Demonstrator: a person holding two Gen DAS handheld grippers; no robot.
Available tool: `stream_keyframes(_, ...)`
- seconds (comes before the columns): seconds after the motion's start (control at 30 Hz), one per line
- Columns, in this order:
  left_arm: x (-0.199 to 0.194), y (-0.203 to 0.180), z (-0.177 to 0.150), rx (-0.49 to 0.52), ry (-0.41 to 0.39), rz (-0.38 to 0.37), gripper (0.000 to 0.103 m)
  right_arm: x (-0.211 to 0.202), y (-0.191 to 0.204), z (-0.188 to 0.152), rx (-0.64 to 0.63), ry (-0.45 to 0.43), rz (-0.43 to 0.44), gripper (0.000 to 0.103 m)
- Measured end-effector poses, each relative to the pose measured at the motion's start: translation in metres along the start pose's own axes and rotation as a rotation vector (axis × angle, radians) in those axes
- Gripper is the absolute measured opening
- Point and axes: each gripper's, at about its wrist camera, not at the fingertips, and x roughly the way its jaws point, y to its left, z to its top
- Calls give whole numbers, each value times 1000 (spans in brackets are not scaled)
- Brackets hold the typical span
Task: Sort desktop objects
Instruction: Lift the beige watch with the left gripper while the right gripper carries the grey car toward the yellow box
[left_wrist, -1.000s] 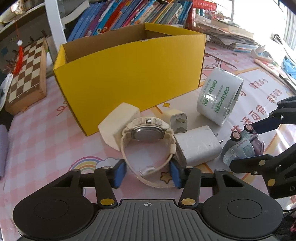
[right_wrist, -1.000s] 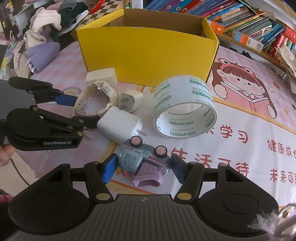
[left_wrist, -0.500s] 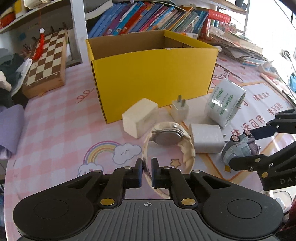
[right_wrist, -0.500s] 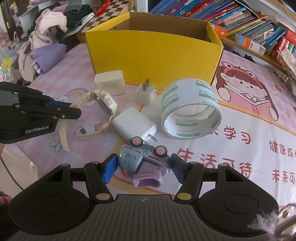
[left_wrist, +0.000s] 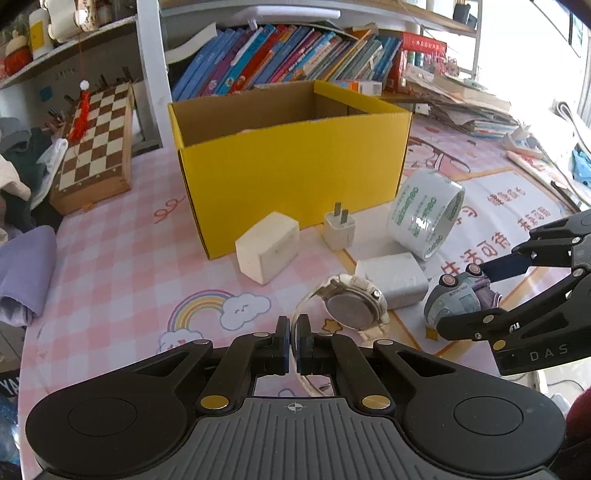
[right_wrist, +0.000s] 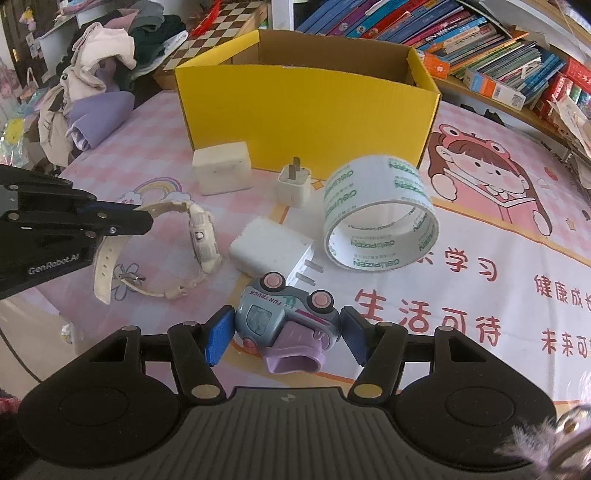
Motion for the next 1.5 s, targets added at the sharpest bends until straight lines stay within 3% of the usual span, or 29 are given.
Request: stream_keyframes(1.5, -63, 10, 8, -75, -196, 47, 2, -29, 12, 12, -24, -98, -6, 60)
